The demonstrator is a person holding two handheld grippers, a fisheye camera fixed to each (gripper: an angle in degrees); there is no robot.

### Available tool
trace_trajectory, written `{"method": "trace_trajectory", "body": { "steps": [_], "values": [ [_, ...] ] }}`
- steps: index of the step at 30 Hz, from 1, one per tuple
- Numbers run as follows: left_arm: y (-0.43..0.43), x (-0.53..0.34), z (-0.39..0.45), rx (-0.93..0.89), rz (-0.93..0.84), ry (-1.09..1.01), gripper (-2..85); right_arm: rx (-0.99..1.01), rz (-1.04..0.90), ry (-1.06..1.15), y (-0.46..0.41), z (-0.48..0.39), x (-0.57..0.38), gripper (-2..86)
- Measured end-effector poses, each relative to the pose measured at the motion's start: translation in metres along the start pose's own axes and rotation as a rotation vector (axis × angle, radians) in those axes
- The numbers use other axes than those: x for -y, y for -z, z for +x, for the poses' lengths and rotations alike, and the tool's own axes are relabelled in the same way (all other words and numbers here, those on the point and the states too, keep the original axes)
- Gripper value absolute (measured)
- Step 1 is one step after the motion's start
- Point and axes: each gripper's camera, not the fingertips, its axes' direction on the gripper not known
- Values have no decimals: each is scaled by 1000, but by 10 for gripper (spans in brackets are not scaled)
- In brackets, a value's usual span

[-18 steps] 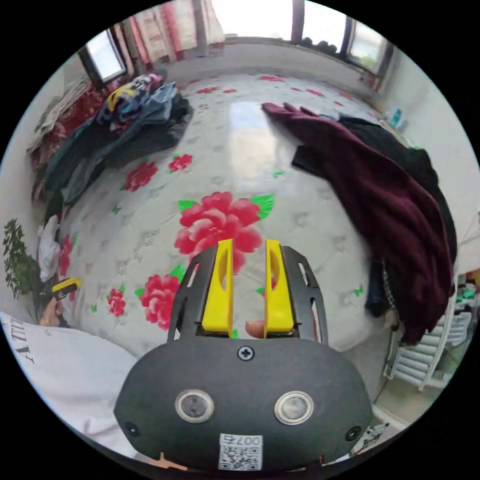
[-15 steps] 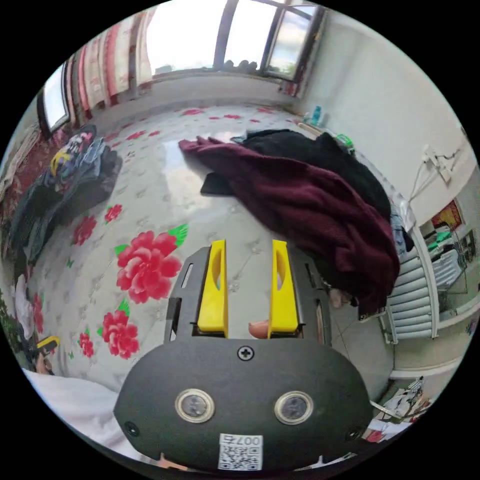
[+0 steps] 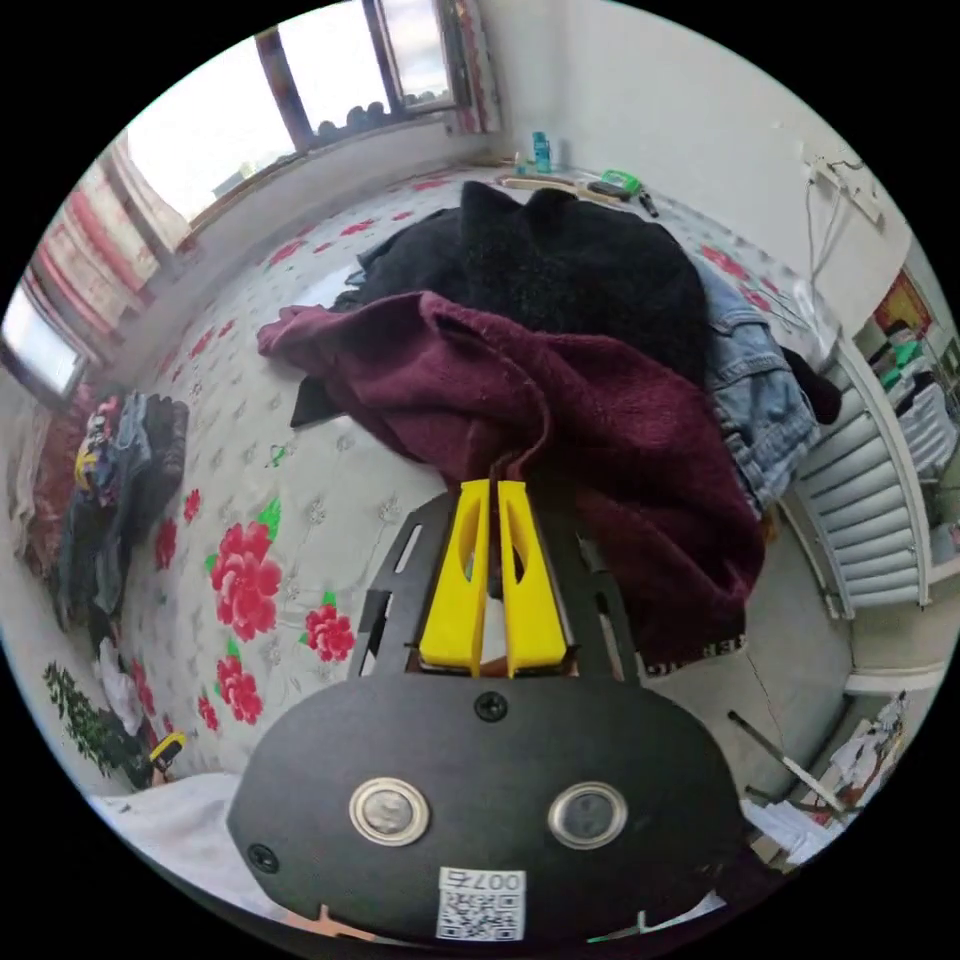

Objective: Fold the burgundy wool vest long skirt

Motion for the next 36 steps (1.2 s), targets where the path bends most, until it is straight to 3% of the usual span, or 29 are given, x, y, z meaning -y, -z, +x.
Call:
{"method": "trace_trajectory", "body": {
  "steps": [6, 14, 20, 24, 27, 32, 36],
  "values": [
    [12, -30, -3, -37, 66, 79, 87, 509, -39, 498, -4, -148, -64, -1],
    [51, -76, -21, -159, 294, 208, 97, 1113, -444, 1066, -15, -417, -220, 2],
    [91, -141, -66, -39, 418, 427, 98, 1191, -500, 1404, 18, -531, -279, 30],
    [109, -170, -77, 106, 421, 503, 99, 1203, -543, 1328, -5, -541, -272, 50],
    [117, -170, -69, 179, 418, 460, 100, 1098, -521, 1163, -46, -517, -237, 54],
    [96, -98, -33, 130, 364, 147, 118, 836, -424, 860, -104, -463, -129, 64],
    [51, -37, -26, 138, 229, 14, 130, 766, -334, 712, -113, -443, -60, 70]
  ]
}}
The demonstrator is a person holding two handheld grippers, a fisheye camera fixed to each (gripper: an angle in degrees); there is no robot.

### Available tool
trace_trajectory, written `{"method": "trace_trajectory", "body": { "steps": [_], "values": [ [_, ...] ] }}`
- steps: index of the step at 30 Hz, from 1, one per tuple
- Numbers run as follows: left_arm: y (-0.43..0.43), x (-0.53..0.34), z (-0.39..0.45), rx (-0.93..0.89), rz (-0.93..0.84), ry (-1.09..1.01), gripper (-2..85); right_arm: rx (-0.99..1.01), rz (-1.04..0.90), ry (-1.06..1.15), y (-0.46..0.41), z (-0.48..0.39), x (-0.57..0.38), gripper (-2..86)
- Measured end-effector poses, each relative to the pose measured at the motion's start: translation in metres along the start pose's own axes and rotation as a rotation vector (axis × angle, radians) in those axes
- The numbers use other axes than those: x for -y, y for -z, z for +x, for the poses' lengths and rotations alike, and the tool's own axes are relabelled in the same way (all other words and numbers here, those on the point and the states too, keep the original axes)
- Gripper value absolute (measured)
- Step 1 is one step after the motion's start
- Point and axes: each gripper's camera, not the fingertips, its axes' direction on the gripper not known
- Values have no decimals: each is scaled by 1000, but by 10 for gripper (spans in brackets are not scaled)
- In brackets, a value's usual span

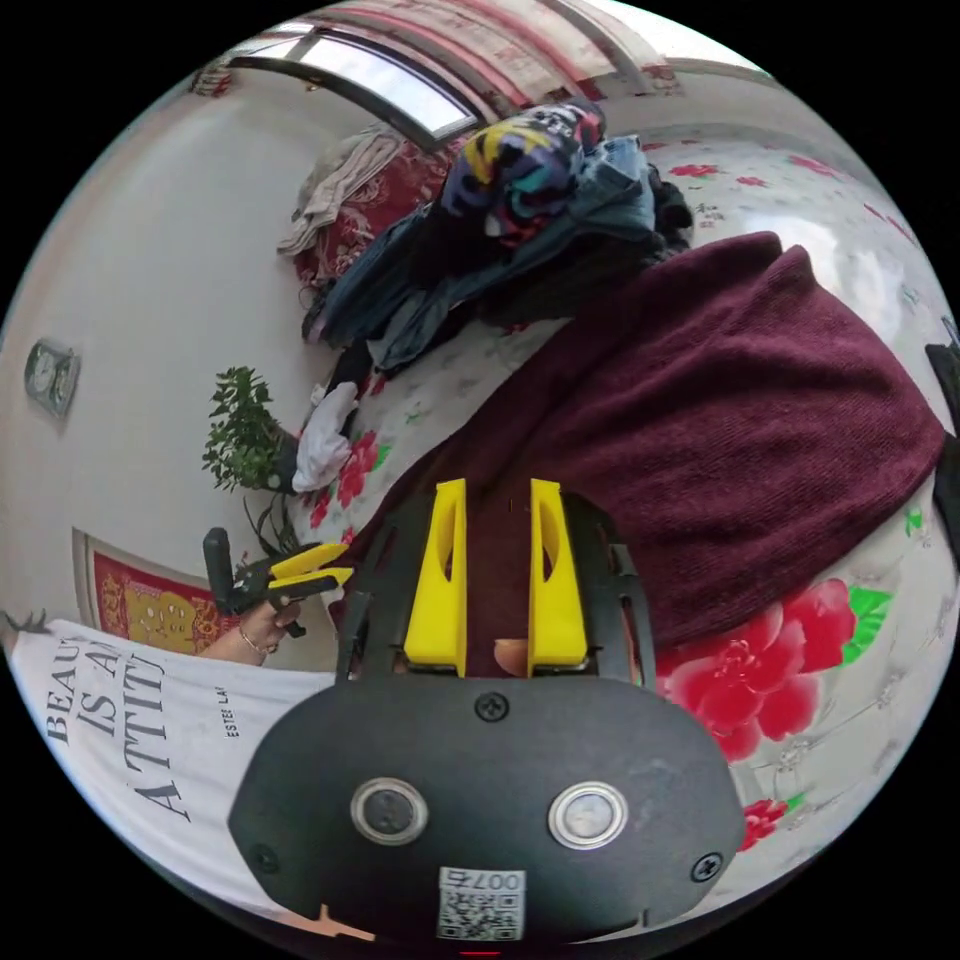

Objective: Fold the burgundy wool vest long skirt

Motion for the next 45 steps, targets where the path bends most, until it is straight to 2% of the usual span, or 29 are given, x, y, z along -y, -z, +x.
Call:
{"method": "trace_trajectory", "body": {
  "steps": [1, 6, 8, 12, 15, 18, 20, 24, 27, 32, 36, 39, 42, 44, 45],
  "values": [
    [-13, 12, -7, 2, -43, 32, 131, -43, 28, -14, 10, 9, 13, 72],
    [-23, 27, -49, 28, -40, 115, 127, -180, 64, -34, 27, 39, 78, 85],
    [-39, 29, -62, 40, -134, 98, 102, -219, 74, -59, 25, 60, 121, 91],
    [-39, 30, -73, 42, -155, 65, 45, -232, 50, -115, 7, 92, 191, 96],
    [-31, 23, -97, -73, -148, 159, 13, -235, 52, -188, -11, 119, 239, 95],
    [-13, 8, -129, -229, -78, 307, 1, -293, -35, -223, -39, 139, 270, 85],
    [15, -4, -154, -304, 32, 391, -3, -330, -141, -205, -54, 149, 276, 64],
    [62, -15, -199, -411, 218, 495, -7, -314, -29, -122, -9, 131, 273, 31],
    [104, -3, -223, -467, 343, 476, -8, -209, 170, -49, 76, 105, 254, 15],
    [226, 12, -193, -399, 662, 189, -8, -132, 519, 141, 261, 40, 157, 6],
    [287, -20, -155, -314, 761, 1, -7, -167, 627, 214, 336, 7, 53, 7],
    [302, -60, -126, -246, 705, -89, -6, -258, 556, 184, 352, -2, -34, 12],
    [267, -91, -107, -183, 456, -113, -1, -317, 358, 10, 328, 24, -112, 26],
    [202, -118, -105, -200, 208, -30, 9, -288, 166, -271, 296, 74, -171, 49],
    [186, -126, -107, -200, 157, 18, 11, -290, 138, -321, 291, 83, -185, 54]
  ]
}}
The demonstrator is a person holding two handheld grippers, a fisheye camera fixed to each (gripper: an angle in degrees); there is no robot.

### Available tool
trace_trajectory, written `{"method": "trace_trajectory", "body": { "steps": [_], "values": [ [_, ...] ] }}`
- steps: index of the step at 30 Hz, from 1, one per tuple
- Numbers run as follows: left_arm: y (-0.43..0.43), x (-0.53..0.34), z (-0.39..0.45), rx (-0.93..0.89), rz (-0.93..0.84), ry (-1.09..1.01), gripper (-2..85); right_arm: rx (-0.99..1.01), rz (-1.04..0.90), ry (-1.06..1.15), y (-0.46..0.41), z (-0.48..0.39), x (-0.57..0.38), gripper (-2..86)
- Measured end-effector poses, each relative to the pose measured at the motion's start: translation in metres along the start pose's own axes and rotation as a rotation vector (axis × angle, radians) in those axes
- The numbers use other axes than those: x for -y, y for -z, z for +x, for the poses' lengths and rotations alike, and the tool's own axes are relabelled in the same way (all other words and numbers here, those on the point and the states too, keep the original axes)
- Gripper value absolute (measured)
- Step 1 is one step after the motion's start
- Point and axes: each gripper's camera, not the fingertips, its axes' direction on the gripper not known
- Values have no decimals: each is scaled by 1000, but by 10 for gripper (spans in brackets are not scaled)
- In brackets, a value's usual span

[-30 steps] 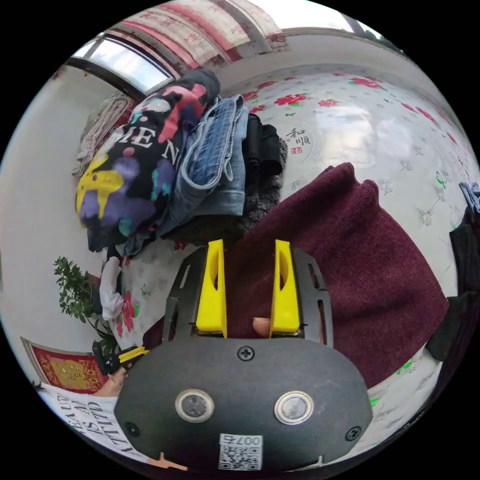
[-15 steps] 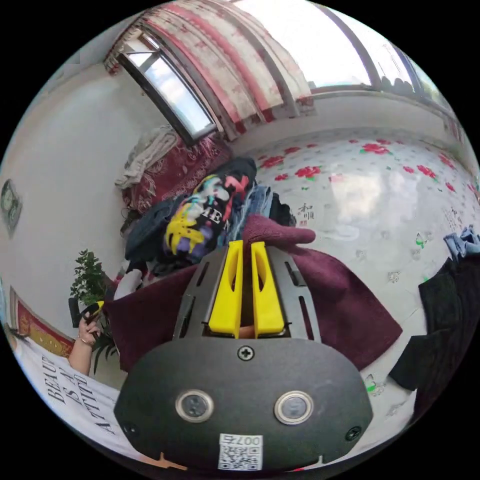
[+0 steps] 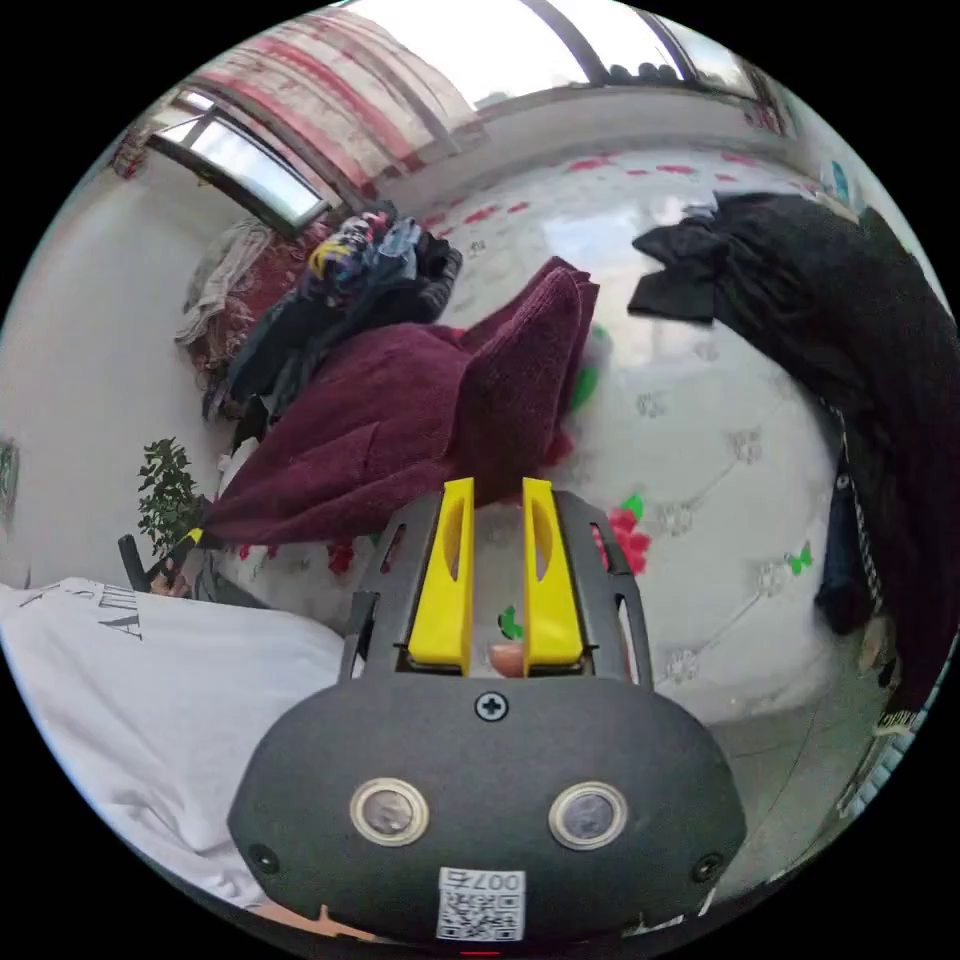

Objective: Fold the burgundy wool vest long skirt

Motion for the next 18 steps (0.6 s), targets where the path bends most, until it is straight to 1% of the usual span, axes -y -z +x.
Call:
{"method": "trace_trajectory", "body": {
  "steps": [1, 2, 3, 5, 7, 10, 12, 14, 15, 17, 18],
  "values": [
    [-22, -21, -12, 0, -57, 100, 21, -21, -31, -66, -7, 19, -19, 64],
    [-35, -39, -24, -12, -74, 202, 36, -53, -25, -103, -8, 32, -31, 72],
    [-39, -47, -30, -20, -75, 257, 44, -68, -14, -114, -6, 36, -35, 77],
    [-45, -70, -56, -58, -33, 444, 66, -116, 22, -99, 3, 43, -33, 92],
    [-43, -79, -72, -66, 16, 532, 75, -159, 49, -41, 9, 38, -22, 98],
    [-42, -79, -93, -25, 47, 603, 84, -244, 85, 6, 12, 34, 4, 104],
    [-46, -76, -107, -30, 60, 636, 93, -247, 95, -40, 10, 42, 23, 107],
    [-54, -74, -125, -57, 65, 697, 111, -177, 57, -170, 2, 69, 44, 103],
    [-56, -74, -129, -69, 66, 717, 116, -158, 41, -202, -2, 77, 47, 101],
    [-69, -74, -143, -142, 54, 769, 128, -82, -74, -337, -17, 108, 50, 80],
    [-73, -73, -146, -157, 43, 776, 129, -65, -92, -355, -18, 114, 50, 73]
  ]
}}
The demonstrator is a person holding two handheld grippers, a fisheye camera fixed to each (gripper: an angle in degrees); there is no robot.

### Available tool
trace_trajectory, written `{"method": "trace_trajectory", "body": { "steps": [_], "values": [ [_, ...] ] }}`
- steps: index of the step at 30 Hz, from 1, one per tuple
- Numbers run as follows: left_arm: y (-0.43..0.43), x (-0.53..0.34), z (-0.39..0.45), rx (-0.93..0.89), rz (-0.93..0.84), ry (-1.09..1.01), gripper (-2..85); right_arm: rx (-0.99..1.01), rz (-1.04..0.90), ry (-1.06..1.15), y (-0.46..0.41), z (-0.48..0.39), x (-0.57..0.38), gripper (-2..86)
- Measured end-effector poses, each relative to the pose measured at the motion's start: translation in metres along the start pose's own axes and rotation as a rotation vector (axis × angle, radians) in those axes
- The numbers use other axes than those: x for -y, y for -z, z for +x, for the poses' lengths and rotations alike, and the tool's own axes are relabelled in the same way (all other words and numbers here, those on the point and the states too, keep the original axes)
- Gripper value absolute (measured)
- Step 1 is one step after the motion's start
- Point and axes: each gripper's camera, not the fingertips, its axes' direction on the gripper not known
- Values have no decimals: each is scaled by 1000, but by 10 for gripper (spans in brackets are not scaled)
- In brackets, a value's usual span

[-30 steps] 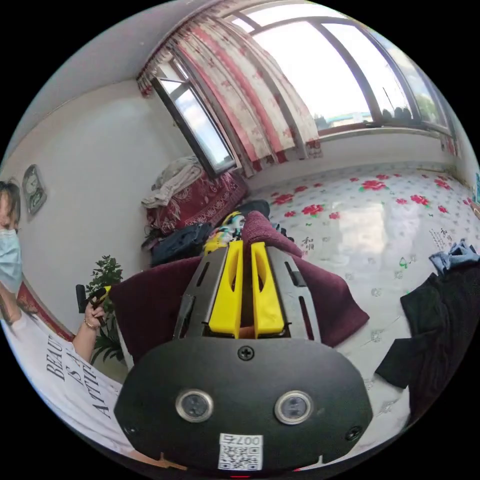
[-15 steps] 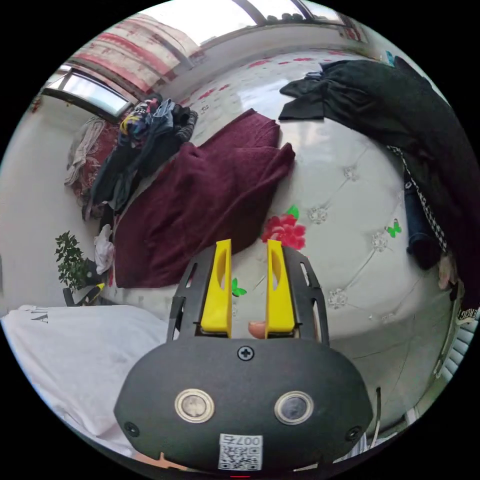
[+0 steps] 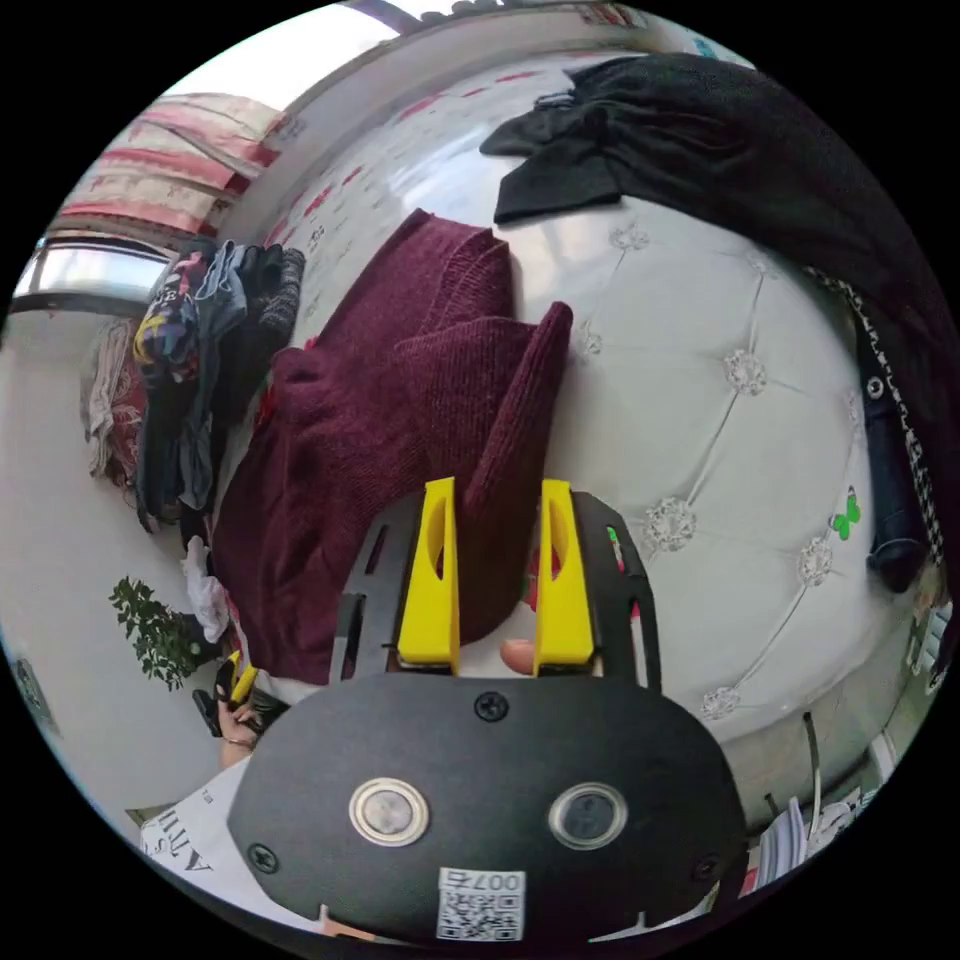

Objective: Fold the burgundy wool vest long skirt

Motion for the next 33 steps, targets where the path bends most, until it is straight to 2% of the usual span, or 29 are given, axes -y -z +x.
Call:
{"method": "trace_trajectory", "body": {
  "steps": [2, 4, 6, 8, 9, 11, 15, 17, 22, 25, 27, 29, 33],
  "values": [
    [-13, 6, -4, 18, -36, 5, 122, 47, 59, -30, 22, 14, -2, 46],
    [-16, 14, -8, 38, -54, 15, 53, 133, 106, 7, 44, 16, 0, 30],
    [-21, 25, -16, -80, -77, 60, 7, 225, 124, 34, 66, 15, 4, 20],
    [-7, 47, -14, -347, 28, 86, -4, 411, 172, 43, 101, 11, 11, 11],
    [-1, 56, -8, -385, 53, 74, -5, 462, 195, 43, 111, 10, 13, 10],
    [37, 102, 36, -433, 125, -78, -8, 645, 285, 66, 157, -3, 25, 5],
    [122, 151, 119, -541, 289, -334, -9, 768, 455, 205, 238, -37, 29, 2],
    [179, 152, 163, -575, 408, -510, -9, 799, 556, 350, 288, -53, 13, 2],
    [241, 116, 182, -538, 493, -725, -9, 716, 657, 579, 328, -44, -48, 2],
    [228, 95, 158, -407, 411, -714, -6, 590, 613, 562, 305, -12, -86, 5],
    [198, 85, 133, -286, 325, -664, 0, 486, 543, 507, 276, 11, -106, 8],
    [134, 75, 83, -92, 159, -511, 23, 287, 394, 399, 214, 43, -131, 16],
    [46, 47, 0, 70, -69, -216, 83, 156, 195, 105, 119, 104, -164, 45]
  ]
}}
